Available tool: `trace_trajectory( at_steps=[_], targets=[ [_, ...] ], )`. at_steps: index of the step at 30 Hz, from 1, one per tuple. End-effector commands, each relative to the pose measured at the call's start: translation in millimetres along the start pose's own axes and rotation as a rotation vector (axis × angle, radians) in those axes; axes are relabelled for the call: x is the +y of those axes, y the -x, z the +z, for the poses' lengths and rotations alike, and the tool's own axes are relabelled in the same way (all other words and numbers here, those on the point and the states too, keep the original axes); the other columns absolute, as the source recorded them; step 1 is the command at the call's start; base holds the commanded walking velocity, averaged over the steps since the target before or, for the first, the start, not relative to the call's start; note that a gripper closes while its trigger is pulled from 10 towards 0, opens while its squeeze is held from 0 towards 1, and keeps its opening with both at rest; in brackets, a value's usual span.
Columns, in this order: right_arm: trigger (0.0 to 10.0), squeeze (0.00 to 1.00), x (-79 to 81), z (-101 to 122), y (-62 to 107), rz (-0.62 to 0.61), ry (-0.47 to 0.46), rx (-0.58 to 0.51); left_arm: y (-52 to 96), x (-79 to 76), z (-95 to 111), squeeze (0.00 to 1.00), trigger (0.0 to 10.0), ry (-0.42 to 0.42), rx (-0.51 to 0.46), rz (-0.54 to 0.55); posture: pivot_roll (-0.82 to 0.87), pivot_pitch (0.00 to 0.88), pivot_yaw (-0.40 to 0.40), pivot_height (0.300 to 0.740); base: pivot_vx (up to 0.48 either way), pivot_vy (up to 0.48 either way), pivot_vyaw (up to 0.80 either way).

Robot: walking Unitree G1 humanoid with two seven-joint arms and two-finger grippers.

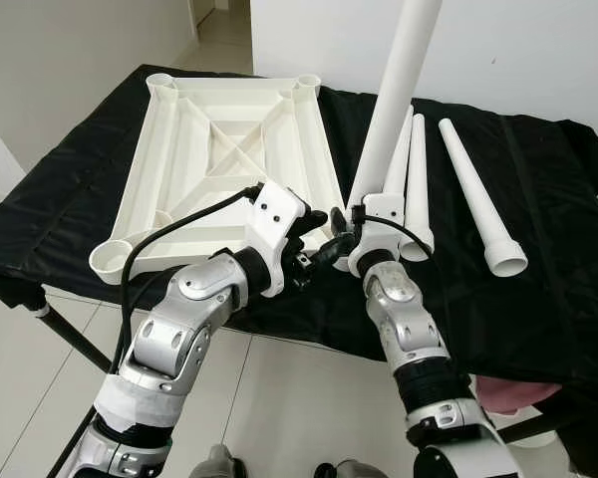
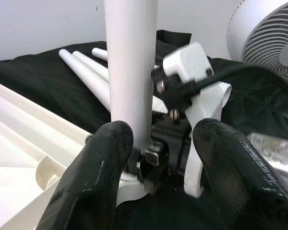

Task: Building children table

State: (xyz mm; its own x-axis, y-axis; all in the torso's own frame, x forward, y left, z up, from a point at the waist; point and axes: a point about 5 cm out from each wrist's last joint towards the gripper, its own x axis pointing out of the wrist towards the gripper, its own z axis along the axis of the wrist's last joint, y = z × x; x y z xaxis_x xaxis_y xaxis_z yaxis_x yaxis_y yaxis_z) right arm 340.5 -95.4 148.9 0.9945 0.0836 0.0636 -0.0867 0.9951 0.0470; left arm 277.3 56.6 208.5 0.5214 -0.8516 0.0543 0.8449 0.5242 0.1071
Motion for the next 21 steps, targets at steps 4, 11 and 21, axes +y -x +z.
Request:
trace_trajectory(
  at_steps=[4, 11, 21],
  targets=[
    [10.0, 1.00, -0.9, -3, 2.4, -0.017, -0.018, 0.021, -2.1, -0.3, -1, 0.00, 10.0, 0.007, 0.003, 0.008, -0.08, 0.068, 0.018, 0.740, 0.000, 0.000, 0.00],
    [10.0, 1.00, -7.0, 5, -4.4, 0.161, 0.011, 0.021, -3.6, -0.5, -1, 0.00, 10.0, 0.006, 0.003, 0.003, -0.08, 0.069, 0.018, 0.740, 0.000, 0.000, 0.00],
    [10.0, 0.00, -14.6, 12, -11.8, 0.455, 0.119, 0.007, -3.5, 0.3, -1, 0.00, 10.0, 0.001, 0.005, 0.004, -0.08, 0.057, 0.017, 0.740, 0.000, 0.000, 0.00]
  ],
)
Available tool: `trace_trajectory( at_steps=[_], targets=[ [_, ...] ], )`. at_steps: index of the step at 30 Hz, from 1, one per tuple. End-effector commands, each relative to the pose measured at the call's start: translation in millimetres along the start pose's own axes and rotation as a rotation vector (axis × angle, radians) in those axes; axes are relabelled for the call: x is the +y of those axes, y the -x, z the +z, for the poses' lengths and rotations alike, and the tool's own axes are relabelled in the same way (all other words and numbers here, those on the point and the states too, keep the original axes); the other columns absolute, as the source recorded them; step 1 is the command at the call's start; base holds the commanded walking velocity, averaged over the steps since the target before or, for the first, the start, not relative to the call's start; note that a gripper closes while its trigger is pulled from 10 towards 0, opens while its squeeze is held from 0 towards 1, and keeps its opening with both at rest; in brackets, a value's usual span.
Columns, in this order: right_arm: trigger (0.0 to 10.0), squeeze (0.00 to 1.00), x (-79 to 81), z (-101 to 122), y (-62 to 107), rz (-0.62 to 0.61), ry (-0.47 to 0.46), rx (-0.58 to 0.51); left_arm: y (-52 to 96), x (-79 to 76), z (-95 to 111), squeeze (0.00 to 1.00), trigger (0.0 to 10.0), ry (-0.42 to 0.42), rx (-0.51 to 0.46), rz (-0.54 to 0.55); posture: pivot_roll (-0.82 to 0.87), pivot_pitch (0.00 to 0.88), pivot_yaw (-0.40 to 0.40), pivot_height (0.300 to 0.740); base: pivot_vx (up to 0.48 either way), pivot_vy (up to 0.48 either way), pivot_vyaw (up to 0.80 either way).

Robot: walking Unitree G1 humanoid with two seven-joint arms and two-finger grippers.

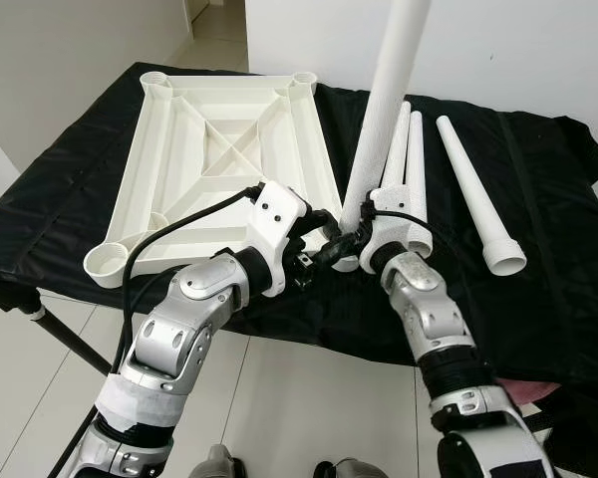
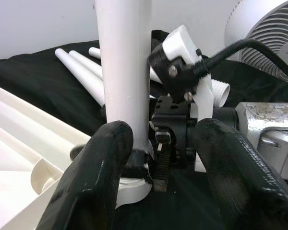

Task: Building children table

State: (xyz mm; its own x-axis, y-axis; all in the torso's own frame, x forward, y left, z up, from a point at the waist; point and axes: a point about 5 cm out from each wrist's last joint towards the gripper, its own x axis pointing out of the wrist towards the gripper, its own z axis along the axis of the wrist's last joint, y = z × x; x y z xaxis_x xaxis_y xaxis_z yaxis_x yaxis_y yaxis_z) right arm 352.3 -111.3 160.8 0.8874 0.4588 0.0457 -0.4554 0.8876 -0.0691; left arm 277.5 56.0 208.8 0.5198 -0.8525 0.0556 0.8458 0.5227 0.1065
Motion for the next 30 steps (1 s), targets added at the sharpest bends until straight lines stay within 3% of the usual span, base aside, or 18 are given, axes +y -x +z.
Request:
trace_trajectory(
  at_steps=[1, 7, 8, 9, 10, 24, 25, 30],
  targets=[
    [10.0, 0.00, 0.7, 0, -2.1, 0.106, 0.051, -0.003, -2.9, 0.7, -1, 0.00, 10.0, -0.001, 0.006, 0.006, -0.08, 0.053, 0.020, 0.740, 0.000, 0.000, 0.00],
    [10.0, 0.00, -2.9, 1, -6.9, 0.208, 0.116, 0.009, -2.8, 1.9, 0, 0.00, 10.0, -0.006, 0.006, 0.007, -0.07, 0.049, 0.019, 0.740, 0.000, 0.000, 0.00],
    [5.7, 0.00, -3.2, 2, -7.7, 0.225, 0.130, 0.009, -2.9, 1.9, 0, 0.00, 10.0, -0.006, 0.006, 0.006, -0.07, 0.049, 0.019, 0.740, 0.000, 0.000, 0.00],
    [5.7, 0.00, -3.2, 2, -7.7, 0.225, 0.130, 0.009, -2.9, 1.9, 0, 0.00, 10.0, -0.006, 0.006, 0.006, -0.07, 0.049, 0.019, 0.740, 0.000, 0.000, 0.00],
    [0.0, 0.00, -4.0, 2, -9.9, 0.248, 0.132, 0.020, -3.0, 2.1, 0, 0.00, 10.0, -0.008, 0.007, 0.007, -0.07, 0.043, 0.019, 0.740, 0.000, 0.000, 0.00],
    [0.0, 0.00, -8.5, -10, -4.8, 0.263, 0.107, 0.040, -3.0, 0.5, -1, 0.00, 10.0, -0.006, 0.006, 0.005, -0.07, 0.038, 0.014, 0.740, 0.000, 0.000, 0.00],
    [10.0, 0.00, -8.2, -10, -4.4, 0.247, 0.100, 0.040, -3.2, 0.4, -1, 0.00, 10.0, -0.005, 0.007, 0.003, -0.07, 0.038, 0.014, 0.740, 0.000, 0.000, 0.00],
    [10.0, 0.00, -4.7, -10, -3.0, 0.159, 0.069, 0.028, -3.8, -0.7, -1, 0.00, 10.0, -0.003, 0.007, -0.003, -0.08, 0.040, 0.015, 0.740, 0.000, 0.000, 0.00]
  ],
)
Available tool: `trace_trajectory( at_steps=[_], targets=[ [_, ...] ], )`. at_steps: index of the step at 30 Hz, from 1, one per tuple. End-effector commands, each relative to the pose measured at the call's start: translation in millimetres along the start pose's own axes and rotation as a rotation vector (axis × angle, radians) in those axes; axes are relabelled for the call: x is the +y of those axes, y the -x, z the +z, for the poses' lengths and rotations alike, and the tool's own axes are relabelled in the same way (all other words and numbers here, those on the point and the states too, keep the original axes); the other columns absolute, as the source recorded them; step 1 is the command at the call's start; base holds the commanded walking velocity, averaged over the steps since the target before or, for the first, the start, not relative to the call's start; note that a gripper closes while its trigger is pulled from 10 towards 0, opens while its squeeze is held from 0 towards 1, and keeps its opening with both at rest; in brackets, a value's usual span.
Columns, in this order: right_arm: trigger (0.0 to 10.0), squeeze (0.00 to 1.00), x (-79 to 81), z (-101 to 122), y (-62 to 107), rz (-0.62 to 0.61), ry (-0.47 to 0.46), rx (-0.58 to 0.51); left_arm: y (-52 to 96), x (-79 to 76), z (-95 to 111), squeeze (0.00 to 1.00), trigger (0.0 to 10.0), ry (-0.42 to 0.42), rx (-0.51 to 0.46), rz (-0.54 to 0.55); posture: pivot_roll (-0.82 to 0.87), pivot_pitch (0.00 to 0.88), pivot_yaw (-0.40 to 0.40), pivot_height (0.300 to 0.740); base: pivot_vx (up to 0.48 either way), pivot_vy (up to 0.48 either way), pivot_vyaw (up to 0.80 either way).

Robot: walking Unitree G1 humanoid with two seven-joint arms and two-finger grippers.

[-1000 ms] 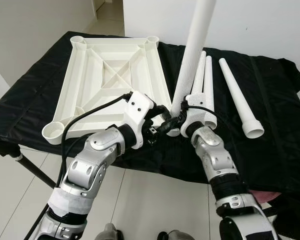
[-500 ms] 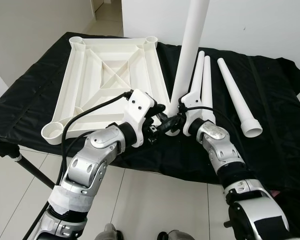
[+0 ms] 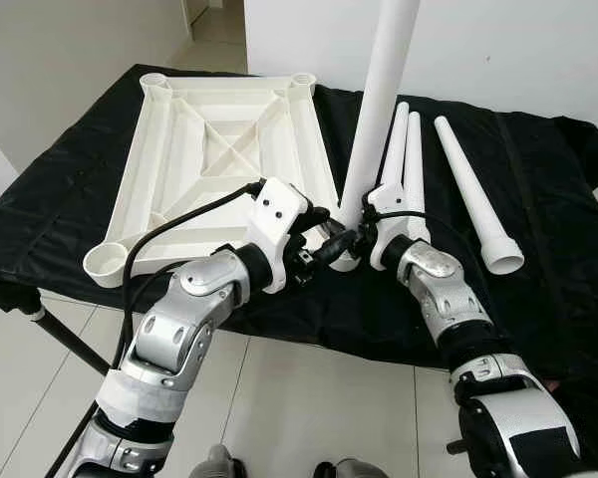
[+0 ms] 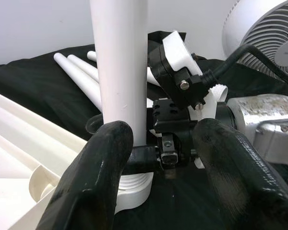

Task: Building children table

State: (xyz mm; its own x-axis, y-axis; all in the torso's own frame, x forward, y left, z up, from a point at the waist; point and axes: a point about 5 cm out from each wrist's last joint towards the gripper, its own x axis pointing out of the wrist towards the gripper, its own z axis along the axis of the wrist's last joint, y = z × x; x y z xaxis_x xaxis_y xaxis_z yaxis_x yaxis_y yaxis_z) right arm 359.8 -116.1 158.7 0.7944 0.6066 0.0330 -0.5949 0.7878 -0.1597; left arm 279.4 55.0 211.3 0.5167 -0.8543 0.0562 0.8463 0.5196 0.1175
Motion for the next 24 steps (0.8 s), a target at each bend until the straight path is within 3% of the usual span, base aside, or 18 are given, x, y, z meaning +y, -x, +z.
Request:
trace_trajectory(
  at_steps=[1, 6, 8, 9, 11, 17, 18, 24],
  targets=[
    [10.0, 0.00, 3.7, -7, 0.9, -0.015, -0.018, 0.034, -1.9, -2.1, -3, 0.00, 10.0, 0.008, 0.008, 0.001, -0.08, 0.040, 0.015, 0.740, 0.000, 0.000, 0.00],
    [10.0, 0.00, 3.9, -7, 0.3, -0.072, -0.036, 0.035, -1.8, -2.5, -3, 0.00, 10.0, 0.008, 0.008, -0.001, -0.08, 0.042, 0.014, 0.740, 0.000, 0.000, 0.00],
    [10.0, 0.00, 2.8, -6, -0.9, -0.233, -0.103, 0.037, -1.7, -2.9, -4, 0.00, 10.0, 0.010, 0.008, -0.001, -0.08, 0.048, 0.011, 0.740, 0.000, 0.000, 0.00],
    [10.0, 0.00, 2.8, -6, -0.9, -0.233, -0.103, 0.037, -1.7, -2.9, -4, 0.00, 10.0, 0.010, 0.008, -0.001, -0.08, 0.048, 0.011, 0.740, 0.000, 0.000, 0.00],
    [10.0, 0.00, 5.7, -7, -0.4, -0.371, -0.141, 0.038, -1.4, -3.3, -4, 0.00, 10.0, 0.011, 0.008, -0.001, -0.08, 0.049, 0.012, 0.740, 0.000, 0.000, 0.00],
    [10.0, 0.00, 13.1, -7, -0.1, -0.478, -0.157, 0.034, -1.1, -3.7, -4, 0.00, 10.0, 0.012, 0.009, 0.001, -0.07, 0.056, 0.008, 0.740, 0.000, 0.000, 0.00],
    [10.0, 0.00, 21.2, -5, 0.4, -0.565, -0.175, 0.022, -0.5, -3.7, -4, 0.00, 10.0, 0.013, 0.009, 0.004, -0.06, 0.062, 0.008, 0.740, 0.000, 0.000, 0.00],
    [10.0, 0.00, 29.9, 0, -2.1, -0.585, -0.196, 0.012, 0.0, -3.6, -4, 0.00, 10.0, 0.015, 0.011, 0.006, -0.06, 0.062, 0.008, 0.740, 0.000, 0.000, 0.00]
  ],
)
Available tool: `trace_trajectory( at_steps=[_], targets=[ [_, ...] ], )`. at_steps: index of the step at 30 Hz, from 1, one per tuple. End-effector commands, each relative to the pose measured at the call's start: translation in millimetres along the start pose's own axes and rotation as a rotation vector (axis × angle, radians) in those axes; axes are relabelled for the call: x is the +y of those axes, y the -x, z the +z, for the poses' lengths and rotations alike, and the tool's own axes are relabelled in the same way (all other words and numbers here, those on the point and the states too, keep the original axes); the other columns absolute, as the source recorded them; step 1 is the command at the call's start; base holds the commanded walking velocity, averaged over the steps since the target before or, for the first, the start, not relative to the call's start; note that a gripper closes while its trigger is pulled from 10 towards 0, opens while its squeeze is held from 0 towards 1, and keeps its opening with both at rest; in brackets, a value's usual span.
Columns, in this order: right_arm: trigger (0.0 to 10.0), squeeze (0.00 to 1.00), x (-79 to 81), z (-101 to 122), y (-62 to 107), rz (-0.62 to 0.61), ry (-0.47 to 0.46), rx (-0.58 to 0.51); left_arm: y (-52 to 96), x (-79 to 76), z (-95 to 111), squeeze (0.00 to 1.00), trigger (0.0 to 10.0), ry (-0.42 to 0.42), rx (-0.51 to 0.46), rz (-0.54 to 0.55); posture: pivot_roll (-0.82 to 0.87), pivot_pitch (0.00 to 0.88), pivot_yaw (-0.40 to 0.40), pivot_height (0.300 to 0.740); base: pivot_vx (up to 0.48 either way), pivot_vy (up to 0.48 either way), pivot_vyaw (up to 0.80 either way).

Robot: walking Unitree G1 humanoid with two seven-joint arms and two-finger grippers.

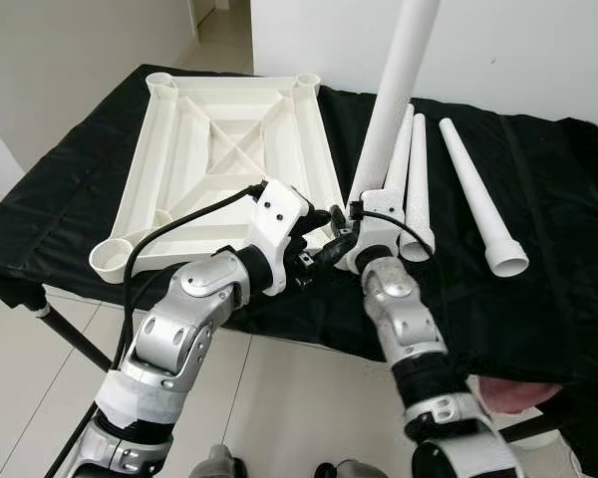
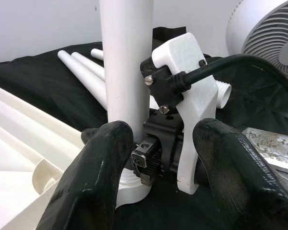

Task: Building children table

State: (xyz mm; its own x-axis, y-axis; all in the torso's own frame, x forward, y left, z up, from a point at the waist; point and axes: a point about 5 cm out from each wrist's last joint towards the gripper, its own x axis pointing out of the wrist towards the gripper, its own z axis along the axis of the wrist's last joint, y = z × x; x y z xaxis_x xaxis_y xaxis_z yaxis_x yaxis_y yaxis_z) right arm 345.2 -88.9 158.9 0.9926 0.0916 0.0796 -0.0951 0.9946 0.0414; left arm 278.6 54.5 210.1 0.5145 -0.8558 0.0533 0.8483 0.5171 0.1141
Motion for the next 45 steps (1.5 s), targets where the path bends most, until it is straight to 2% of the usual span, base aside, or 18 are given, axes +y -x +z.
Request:
trace_trajectory(
  at_steps=[1, 3, 4, 15, 16, 17, 21, 23, 29, 32, 33, 37, 38, 40, 41, 43, 44, 45],
  targets=[
    [10.0, 0.00, -1.9, -4, 2.1, -0.022, -0.023, 0.031, 0.0, -2.5, -3, 0.00, 10.0, 0.011, 0.008, 0.008, -0.06, 0.062, 0.008, 0.740, 0.000, 0.000, 0.00],
    [10.0, 0.00, -3.1, -3, 2.4, -0.028, -0.019, 0.030, 0.0, -2.3, -3, 0.00, 10.0, 0.011, 0.009, 0.008, -0.06, 0.062, 0.008, 0.740, 0.000, 0.000, 0.00],
    [10.0, 1.00, -5.2, -1, 2.5, -0.035, -0.017, 0.024, 0.0, -2.3, -3, 0.00, 10.0, 0.011, 0.009, 0.008, -0.07, 0.066, 0.013, 0.740, 0.000, 0.000, 0.00],
    [10.0, 1.00, -17.3, 4, 1.3, 0.040, 0.011, 0.014, -0.4, -2.5, -3, 0.00, 10.0, 0.011, 0.009, 0.007, -0.07, 0.068, 0.011, 0.740, 0.000, 0.000, 0.00],
    [10.0, 0.55, -18.5, 4, 0.9, 0.087, 0.026, 0.019, -0.5, -2.8, -3, 0.00, 10.0, 0.012, 0.009, 0.006, -0.07, 0.068, 0.011, 0.740, 0.000, 0.000, 0.00],
    [10.0, 0.00, -19.4, 3, 0.2, 0.139, 0.035, 0.030, -0.7, -3.1, -3, 0.00, 10.0, 0.012, 0.009, 0.005, -0.07, 0.068, 0.011, 0.740, 0.000, 0.000, 0.00],
    [10.0, 0.00, -20.4, 2, -1.2, 0.237, 0.052, 0.044, -0.8, -3.3, -3, 0.00, 10.0, 0.012, 0.010, 0.003, -0.07, 0.068, 0.011, 0.740, 0.000, 0.000, 0.00],
    [10.0, 0.00, -21.6, 3, -4.1, 0.348, 0.081, 0.047, -0.8, -3.5, -3, 0.00, 10.0, 0.011, 0.011, -0.001, -0.07, 0.068, 0.011, 0.740, 0.000, 0.000, 0.00],
    [10.0, 0.00, -22.6, 5, -6.5, 0.440, 0.117, 0.029, -0.8, -3.6, -3, 0.00, 10.0, 0.009, 0.013, -0.003, -0.07, 0.068, 0.011, 0.740, 0.000, 0.000, 0.00],
    [10.0, 0.00, -22.6, 5, -6.5, 0.440, 0.117, 0.029, -0.8, -3.6, -3, 0.00, 10.0, 0.009, 0.013, -0.003, -0.07, 0.068, 0.011, 0.740, 0.000, 0.000, 0.00],
    [10.0, 0.00, -22.5, 5, -9.2, 0.503, 0.137, 0.028, -0.8, -3.5, -3, 0.00, 10.0, 0.008, 0.014, -0.004, -0.07, 0.064, 0.016, 0.740, 0.000, 0.000, 0.00],
    [10.0, 0.00, -22.1, 4, -12.1, 0.553, 0.152, 0.033, -0.9, -3.5, -3, 0.00, 10.0, 0.008, 0.014, -0.004, -0.07, 0.064, 0.016, 0.740, 0.000, 0.000, 0.00],
    [7.5, 0.00, -22.1, 2, -14.7, 0.588, 0.164, 0.044, -1.1, -3.4, -3, 0.00, 10.0, 0.007, 0.014, -0.003, -0.07, 0.064, 0.016, 0.740, 0.000, 0.000, 0.00],
    [7.5, 0.00, -22.1, 2, -14.7, 0.588, 0.164, 0.044, -1.1, -3.4, -3, 0.00, 10.0, 0.007, 0.014, -0.003, -0.07, 0.064, 0.016, 0.740, 0.000, 0.000, 0.00],
    [4.6, 0.00, -22.9, 0, -16.7, 0.597, 0.183, 0.055, -1.1, -3.4, -2, 0.00, 10.0, 0.006, 0.013, -0.003, -0.07, 0.064, 0.016, 0.740, 0.000, 0.000, 0.00],
    [4.6, 0.00, -22.9, 0, -16.7, 0.597, 0.183, 0.055, -1.1, -3.4, -2, 0.00, 10.0, 0.006, 0.013, -0.003, -0.07, 0.064, 0.016, 0.740, 0.000, 0.000, 0.00],
    [0.0, 0.00, -24.8, -2, -17.8, 0.599, 0.189, 0.065, -0.8, -3.3, -2, 0.00, 10.0, 0.006, 0.013, -0.003, -0.06, 0.056, 0.017, 0.740, 0.000, 0.000, 0.00],
    [0.0, 0.00, -26.9, -4, -18.0, 0.600, 0.187, 0.074, -0.7, -3.2, -2, 0.00, 10.0, 0.006, 0.014, -0.003, -0.06, 0.056, 0.017, 0.740, 0.000, 0.000, 0.00]
  ],
)
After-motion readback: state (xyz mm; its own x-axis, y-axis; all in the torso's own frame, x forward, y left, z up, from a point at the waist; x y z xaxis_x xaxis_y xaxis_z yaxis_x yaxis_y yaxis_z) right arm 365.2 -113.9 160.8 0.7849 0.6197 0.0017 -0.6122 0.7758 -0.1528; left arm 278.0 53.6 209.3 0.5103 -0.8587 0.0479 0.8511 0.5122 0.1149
